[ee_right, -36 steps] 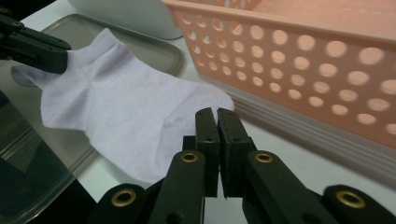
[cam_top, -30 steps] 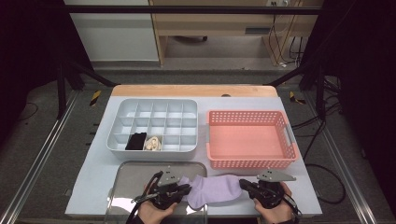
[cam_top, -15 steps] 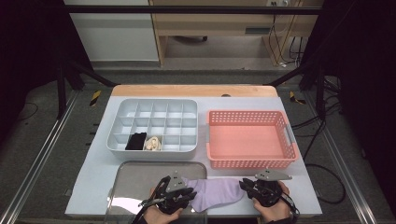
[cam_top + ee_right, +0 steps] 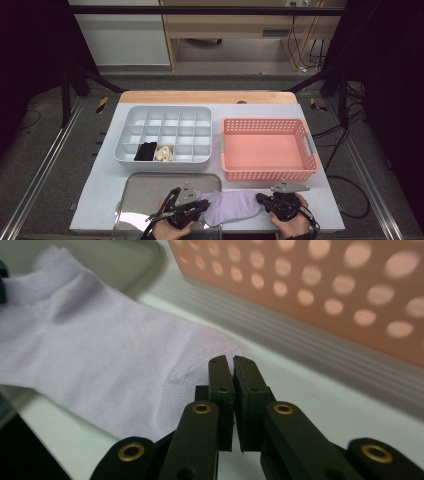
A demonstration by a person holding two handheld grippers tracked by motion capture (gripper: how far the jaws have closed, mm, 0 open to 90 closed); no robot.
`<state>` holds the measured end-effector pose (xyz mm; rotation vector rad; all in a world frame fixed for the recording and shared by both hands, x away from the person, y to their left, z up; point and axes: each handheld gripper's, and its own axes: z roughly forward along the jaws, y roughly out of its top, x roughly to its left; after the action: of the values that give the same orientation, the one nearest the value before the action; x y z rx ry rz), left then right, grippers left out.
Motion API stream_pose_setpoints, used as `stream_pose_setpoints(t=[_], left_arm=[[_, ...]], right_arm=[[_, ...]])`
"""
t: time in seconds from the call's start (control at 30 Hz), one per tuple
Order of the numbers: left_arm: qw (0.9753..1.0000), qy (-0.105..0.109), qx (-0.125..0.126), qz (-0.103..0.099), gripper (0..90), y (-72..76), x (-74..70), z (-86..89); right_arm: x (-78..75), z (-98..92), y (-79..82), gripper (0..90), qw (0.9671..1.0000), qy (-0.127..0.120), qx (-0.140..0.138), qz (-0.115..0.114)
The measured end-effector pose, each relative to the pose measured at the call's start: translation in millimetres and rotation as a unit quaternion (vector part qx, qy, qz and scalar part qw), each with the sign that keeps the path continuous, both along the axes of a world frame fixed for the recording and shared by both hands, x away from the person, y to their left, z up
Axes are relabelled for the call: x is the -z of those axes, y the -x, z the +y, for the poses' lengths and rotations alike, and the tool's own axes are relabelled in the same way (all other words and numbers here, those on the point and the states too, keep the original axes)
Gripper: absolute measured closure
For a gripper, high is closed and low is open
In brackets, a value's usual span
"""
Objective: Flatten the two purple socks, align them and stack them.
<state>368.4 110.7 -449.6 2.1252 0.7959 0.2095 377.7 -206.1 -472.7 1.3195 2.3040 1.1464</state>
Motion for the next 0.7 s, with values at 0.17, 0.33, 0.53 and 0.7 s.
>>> stream_pose_setpoints(t=[0.17, 0.33, 0.53, 0.7], left_arm=[[0.9999, 0.008, -0.009, 0.002, 84.5, -2.9, -8.7, 15.8], [0.9996, 0.012, -0.024, 0.002, 84.5, -5.3, -12.6, 36.5], [0.9989, 0.024, -0.038, 0.017, 84.5, -9.7, -15.7, 60.4], [0.9987, 0.010, -0.040, 0.029, 84.5, -12.3, -9.7, 65.8]], right_arm=[[-19.0, 3.1, 10.8, 87.8, 0.9994, -0.024, -0.011, -0.023], [-25.0, 18.5, 15.0, 87.8, 0.9986, -0.031, -0.035, -0.026], [-26.2, 32.6, 13.5, 87.8, 0.9978, -0.038, -0.051, -0.016], [-26.8, 43.2, 12.8, 87.8, 0.9973, -0.035, -0.063, -0.015]])
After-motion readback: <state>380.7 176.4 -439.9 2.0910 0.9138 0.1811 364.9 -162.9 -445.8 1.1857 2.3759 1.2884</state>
